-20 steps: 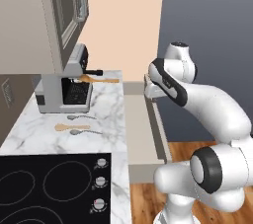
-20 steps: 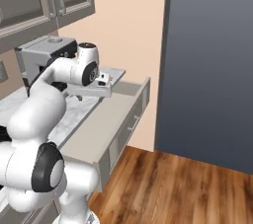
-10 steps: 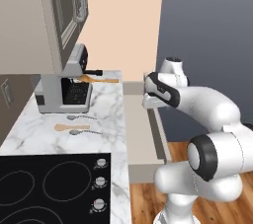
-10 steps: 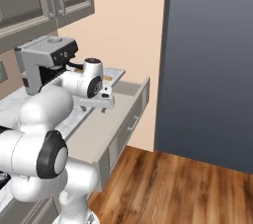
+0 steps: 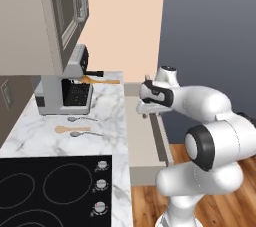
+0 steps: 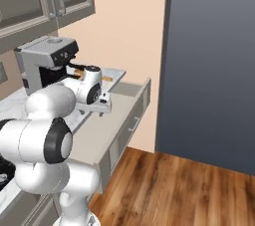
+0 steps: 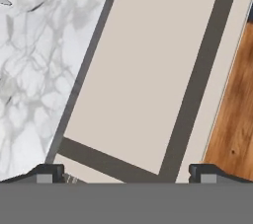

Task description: Organize the utensils by type. Pick up the wooden spoons from the counter and place them in the open cabinet. Then pick up the metallic utensils from the counter and place them in the open drawer.

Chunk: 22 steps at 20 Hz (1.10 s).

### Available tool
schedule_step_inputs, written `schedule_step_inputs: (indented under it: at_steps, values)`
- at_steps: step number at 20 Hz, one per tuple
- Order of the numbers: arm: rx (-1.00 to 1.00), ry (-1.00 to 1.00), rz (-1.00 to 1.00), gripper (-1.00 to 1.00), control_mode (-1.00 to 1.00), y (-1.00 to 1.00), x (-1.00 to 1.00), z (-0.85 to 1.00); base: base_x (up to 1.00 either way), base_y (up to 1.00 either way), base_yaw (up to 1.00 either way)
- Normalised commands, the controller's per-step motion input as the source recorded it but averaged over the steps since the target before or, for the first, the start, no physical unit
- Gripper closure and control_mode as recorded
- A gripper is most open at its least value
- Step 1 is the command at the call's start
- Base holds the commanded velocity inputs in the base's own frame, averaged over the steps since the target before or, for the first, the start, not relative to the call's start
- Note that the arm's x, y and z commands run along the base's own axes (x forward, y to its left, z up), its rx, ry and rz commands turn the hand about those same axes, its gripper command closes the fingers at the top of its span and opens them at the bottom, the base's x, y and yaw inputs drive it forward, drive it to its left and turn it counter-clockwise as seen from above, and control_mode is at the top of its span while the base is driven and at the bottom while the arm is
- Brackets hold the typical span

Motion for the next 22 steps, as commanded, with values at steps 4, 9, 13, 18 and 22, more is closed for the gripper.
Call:
schedule_step_inputs:
  at_steps: [4, 9, 13, 18, 22]
  values:
    - [-0.02, 0.01, -0.03, -1.00, -1.00, 0.02, 0.37, -0.31, 0.00, 0.00, 0.00]
    - [0.00, -0.01, -0.01, -1.00, -1.00, -0.21, 0.22, -0.29, 0.00, 0.00, 0.00]
    - [0.00, -0.01, -0.01, -1.00, -1.00, -0.09, 0.23, -0.31, 0.00, 0.00, 0.00]
    - [0.00, 0.00, 0.00, -1.00, -1.00, -0.04, 0.18, -0.34, 0.00, 0.00, 0.00]
    - [0.00, 0.00, -0.01, -1.00, -1.00, -0.07, 0.07, -0.26, 0.00, 0.00, 0.00]
